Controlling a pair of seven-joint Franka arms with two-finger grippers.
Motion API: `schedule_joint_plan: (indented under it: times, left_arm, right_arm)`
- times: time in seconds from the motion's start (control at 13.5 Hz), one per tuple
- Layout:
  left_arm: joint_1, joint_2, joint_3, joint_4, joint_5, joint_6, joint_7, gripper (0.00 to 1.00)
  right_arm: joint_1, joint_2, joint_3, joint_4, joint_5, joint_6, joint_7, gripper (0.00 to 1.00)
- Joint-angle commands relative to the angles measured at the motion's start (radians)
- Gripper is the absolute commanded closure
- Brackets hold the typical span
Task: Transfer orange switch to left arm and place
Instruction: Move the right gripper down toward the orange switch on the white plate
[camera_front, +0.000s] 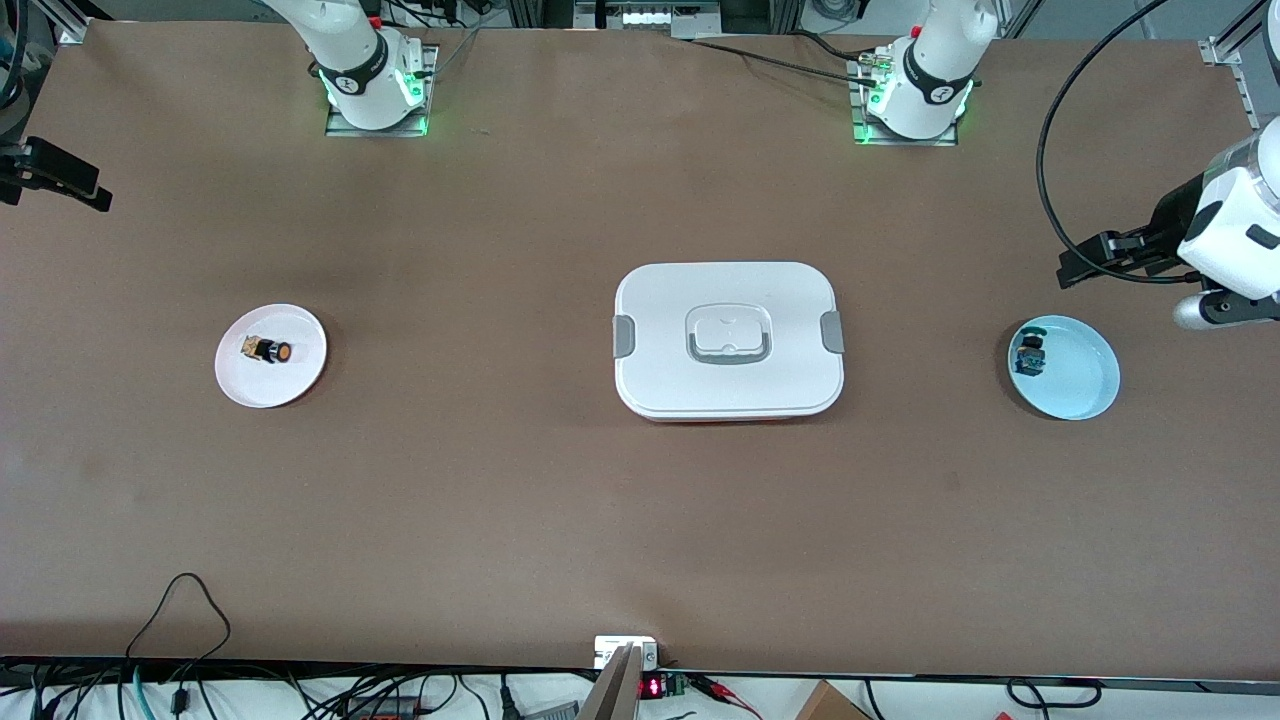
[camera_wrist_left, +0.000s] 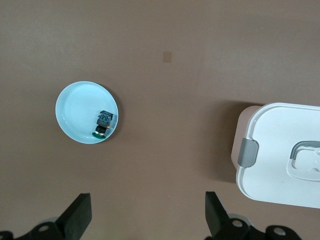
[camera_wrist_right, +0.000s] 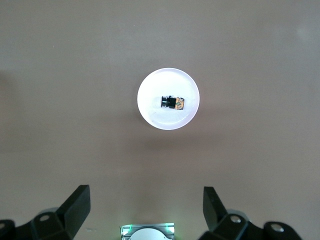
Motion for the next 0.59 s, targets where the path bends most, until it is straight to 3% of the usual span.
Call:
schedule_joint_plan:
  times: [0.0,0.3,0.52]
  left_arm:
    - [0.006,0.013,0.001,0.028,-0.007,-0.008,0.005,0.00]
    - [0.006,0.015,0.003,0.027,-0.007,-0.008,0.005,0.00]
    - [0.008,0.022,0.001,0.028,-0.007,-0.008,0.005,0.00]
  right_arm:
    - [-0.003,0.001,-0.004,0.017,0.012,-0.014,0.010,0.00]
    - [0.001,0.004,0.000,0.017,0.009,-0.008,-0.001,0.00]
    - [-0.013,0.058,-0.004,0.014,0.003,-0.002,-0.010,0.00]
